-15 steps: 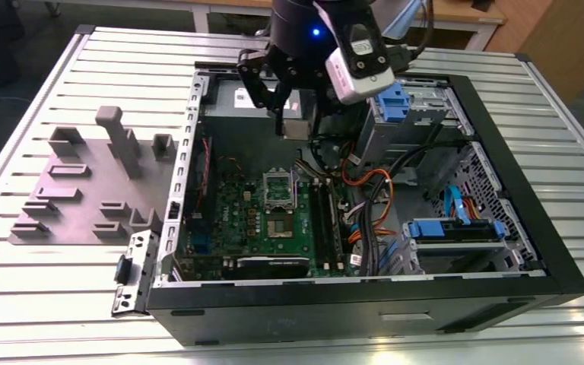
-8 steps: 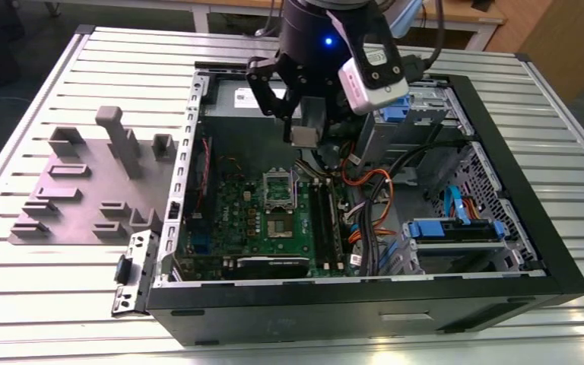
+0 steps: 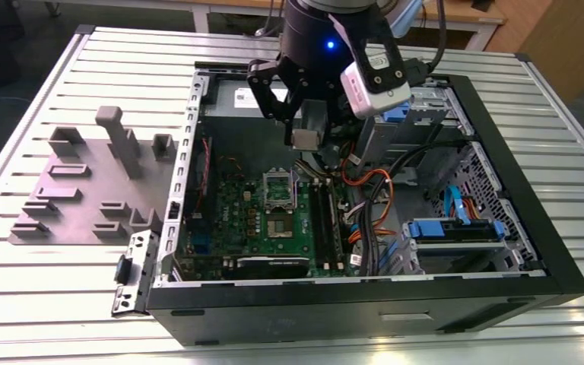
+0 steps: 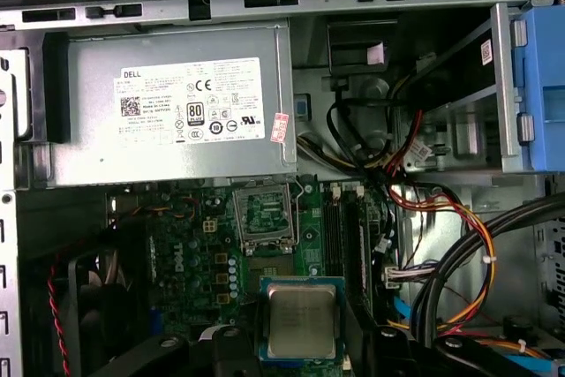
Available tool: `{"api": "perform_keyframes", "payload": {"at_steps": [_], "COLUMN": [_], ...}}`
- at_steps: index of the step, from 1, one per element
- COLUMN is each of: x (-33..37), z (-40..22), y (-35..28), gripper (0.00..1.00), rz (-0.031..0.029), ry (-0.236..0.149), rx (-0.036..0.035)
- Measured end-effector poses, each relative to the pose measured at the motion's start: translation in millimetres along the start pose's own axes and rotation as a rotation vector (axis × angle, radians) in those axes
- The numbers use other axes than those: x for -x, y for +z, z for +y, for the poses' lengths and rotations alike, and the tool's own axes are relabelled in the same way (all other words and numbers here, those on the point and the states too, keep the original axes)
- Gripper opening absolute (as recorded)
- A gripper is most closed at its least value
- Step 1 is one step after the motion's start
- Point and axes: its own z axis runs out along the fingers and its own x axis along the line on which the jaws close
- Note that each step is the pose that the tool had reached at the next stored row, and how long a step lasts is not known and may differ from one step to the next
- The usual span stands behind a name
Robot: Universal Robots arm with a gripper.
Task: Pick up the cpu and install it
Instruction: 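Pick up the cpu and move it towards the insertion slot, then place the cpu into insertion slot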
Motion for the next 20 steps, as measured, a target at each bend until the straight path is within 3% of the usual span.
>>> {"api": "perform_keyframes", "payload": {"at_steps": [20], "x": [-0.4], "z": [-3.9], "y": [2.6], "gripper": [0.47], "rz": [-0.0001], "ry": [0.000], "rx": [-0.0001]}}
